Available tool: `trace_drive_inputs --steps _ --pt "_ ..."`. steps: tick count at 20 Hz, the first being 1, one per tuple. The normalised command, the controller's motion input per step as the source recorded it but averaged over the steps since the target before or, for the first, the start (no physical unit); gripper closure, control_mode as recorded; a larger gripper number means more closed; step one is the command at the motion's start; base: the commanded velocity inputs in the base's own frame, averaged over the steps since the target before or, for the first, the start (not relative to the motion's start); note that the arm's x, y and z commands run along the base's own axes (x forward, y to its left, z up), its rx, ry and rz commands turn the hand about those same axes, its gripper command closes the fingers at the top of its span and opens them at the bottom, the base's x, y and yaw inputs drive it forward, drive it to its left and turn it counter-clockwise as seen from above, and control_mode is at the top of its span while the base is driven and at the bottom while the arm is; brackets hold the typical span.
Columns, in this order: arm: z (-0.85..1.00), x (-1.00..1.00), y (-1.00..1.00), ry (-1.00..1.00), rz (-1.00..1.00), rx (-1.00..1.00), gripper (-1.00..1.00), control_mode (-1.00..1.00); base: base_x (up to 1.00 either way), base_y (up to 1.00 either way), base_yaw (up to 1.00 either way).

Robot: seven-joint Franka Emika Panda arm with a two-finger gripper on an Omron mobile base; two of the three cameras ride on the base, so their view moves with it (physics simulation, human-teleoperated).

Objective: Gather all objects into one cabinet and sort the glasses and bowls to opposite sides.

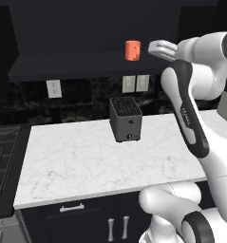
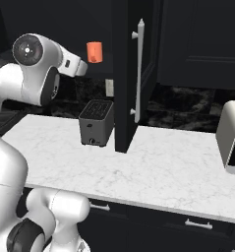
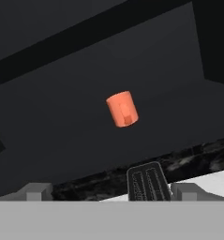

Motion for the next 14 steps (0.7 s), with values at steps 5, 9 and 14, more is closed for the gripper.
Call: trace_drive_inputs --steps 5,9,14 --pt "0.0 0.78 -0.02 0.04 0.1 0.0 -1.0 -1.0 0.0 0.0 0.0" --pt "0.0 0.63 0.0 0.1 0.14 0.0 -1.0 -1.0 0.0 0.0 0.0" --pt "0.0 0.33 -0.1 0.06 0.15 0.0 -1.0 -1.0 0.0 0.0 0.0"
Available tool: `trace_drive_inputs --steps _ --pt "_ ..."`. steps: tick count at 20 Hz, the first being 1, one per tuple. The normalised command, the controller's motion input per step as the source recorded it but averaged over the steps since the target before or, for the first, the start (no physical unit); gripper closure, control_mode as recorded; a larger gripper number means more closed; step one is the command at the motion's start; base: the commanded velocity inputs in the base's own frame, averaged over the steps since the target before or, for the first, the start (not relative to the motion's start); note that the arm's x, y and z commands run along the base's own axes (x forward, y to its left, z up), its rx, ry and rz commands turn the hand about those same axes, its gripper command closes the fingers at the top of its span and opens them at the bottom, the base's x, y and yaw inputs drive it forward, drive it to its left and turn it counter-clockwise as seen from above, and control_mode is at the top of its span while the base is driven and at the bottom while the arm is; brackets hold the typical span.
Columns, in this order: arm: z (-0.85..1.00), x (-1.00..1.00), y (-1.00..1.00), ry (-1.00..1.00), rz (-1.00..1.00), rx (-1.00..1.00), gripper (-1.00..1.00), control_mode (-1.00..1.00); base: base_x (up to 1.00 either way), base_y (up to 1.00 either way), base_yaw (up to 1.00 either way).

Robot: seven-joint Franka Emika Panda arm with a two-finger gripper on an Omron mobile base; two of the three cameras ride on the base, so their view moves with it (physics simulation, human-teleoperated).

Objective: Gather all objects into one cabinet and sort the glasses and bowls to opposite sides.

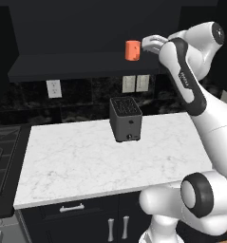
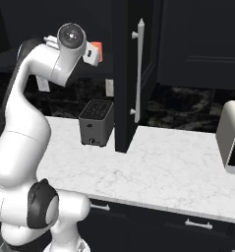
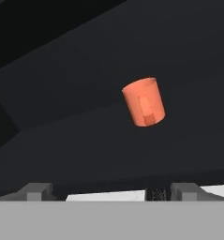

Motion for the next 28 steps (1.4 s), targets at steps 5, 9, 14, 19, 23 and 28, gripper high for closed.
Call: trace_drive_inputs --steps 5,9,14,19,23,28 --pt "0.0 0.31 -0.04 0.03 0.03 -0.06 -1.0 -1.0 0.0 0.0 0.0" --pt "0.0 0.52 0.01 0.0 0.0 -0.16 -1.0 -1.0 0.0 0.0 0.0" --pt "-0.02 0.55 0.01 0.0 0.0 -0.22 -1.0 -1.0 0.0 0.0 0.0" --pt "0.0 0.5 0.0 0.0 0.0 -0.1 -1.0 -1.0 0.0 0.0 0.0" --pt "-0.08 0.45 0.0 0.0 0.0 -0.05 -1.0 -1.0 0.0 0.0 0.0" --pt "-0.14 0.43 0.0 0.0 0.0 -0.02 -1.0 -1.0 0.0 0.0 0.0"
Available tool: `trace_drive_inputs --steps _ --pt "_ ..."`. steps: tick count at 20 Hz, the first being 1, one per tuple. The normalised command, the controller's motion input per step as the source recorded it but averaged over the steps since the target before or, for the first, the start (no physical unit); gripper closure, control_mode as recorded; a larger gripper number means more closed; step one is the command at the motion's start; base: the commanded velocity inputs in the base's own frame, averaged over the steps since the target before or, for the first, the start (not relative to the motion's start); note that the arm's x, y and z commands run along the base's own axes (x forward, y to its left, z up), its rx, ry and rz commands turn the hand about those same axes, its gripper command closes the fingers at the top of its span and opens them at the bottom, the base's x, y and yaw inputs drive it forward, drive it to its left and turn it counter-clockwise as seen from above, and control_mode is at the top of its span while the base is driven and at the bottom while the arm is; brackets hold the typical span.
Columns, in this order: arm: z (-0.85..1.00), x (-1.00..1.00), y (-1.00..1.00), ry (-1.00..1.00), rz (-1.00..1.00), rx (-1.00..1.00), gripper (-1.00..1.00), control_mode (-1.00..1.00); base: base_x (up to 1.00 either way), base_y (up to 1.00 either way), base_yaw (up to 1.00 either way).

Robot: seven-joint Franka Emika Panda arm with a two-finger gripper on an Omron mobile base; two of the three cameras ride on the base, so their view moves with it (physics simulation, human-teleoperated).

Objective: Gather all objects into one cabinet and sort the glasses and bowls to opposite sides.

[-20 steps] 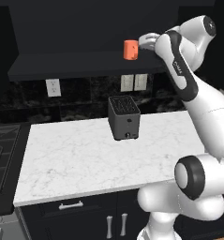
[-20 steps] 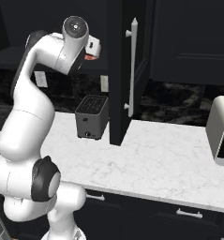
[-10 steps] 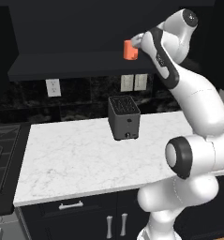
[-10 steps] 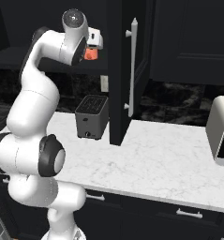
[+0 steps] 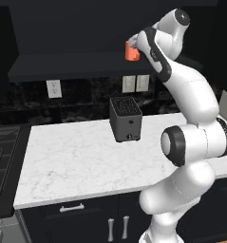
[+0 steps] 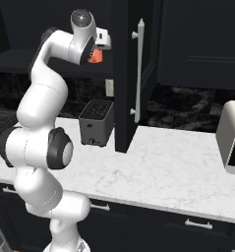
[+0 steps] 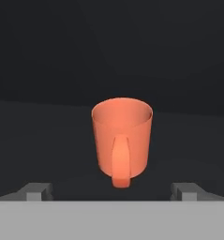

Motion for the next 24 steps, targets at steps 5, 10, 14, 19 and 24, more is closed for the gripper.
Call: trace_drive_inputs --steps 5,10,14,19,24 --pt "-0.05 0.39 0.0 0.0 0.0 -0.02 -1.0 -1.0 0.0 0.0 0.0" --pt "-0.04 0.34 0.0 0.0 0.0 -0.02 -1.0 -1.0 0.0 0.0 0.0" --pt "-0.01 0.23 0.0 0.0 0.0 0.0 -1.0 -1.0 0.0 0.0 0.0" --pt "-0.1 0.17 0.0 0.0 0.0 0.0 -1.0 -1.0 0.0 0.0 0.0" --pt "-0.14 0.07 0.0 0.0 0.0 0.0 -1.0 -1.0 0.0 0.0 0.0"
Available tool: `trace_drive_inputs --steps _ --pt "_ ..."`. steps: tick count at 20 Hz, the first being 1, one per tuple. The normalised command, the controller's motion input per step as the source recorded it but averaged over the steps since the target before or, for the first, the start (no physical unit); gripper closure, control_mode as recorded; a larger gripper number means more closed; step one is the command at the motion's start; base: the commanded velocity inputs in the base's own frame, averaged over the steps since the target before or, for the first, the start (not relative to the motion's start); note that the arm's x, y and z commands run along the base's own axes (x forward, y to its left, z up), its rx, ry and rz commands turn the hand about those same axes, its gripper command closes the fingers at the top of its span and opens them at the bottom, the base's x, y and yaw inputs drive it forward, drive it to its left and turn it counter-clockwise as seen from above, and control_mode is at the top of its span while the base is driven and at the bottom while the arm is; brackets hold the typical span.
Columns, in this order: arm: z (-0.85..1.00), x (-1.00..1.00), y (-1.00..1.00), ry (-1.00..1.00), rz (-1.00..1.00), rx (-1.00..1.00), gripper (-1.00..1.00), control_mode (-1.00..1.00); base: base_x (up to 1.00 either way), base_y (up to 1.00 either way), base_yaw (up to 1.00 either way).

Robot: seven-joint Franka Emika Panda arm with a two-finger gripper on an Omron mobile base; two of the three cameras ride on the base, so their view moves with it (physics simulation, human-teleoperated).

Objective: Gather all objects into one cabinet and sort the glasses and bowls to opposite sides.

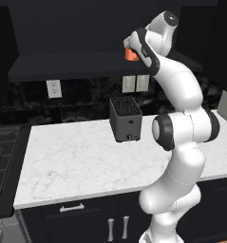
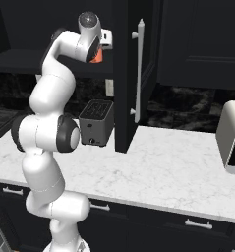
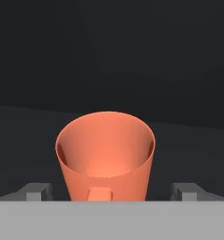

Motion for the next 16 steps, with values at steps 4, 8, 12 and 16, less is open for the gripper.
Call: trace_drive_inputs --steps 4,8,12,16 --pt "-0.01 0.05 0.0 0.0 0.0 0.0 -1.0 -1.0 0.0 0.0 0.0" --pt "0.0 0.0 0.0 0.0 0.0 0.0 -1.0 -1.0 0.0 0.0 0.0" --pt "0.0 0.0 0.02 0.0 0.0 0.02 -1.0 -1.0 0.0 0.0 0.0" --pt "-0.01 0.0 0.11 0.0 0.0 0.09 1.0 -1.0 0.0 0.0 0.0"
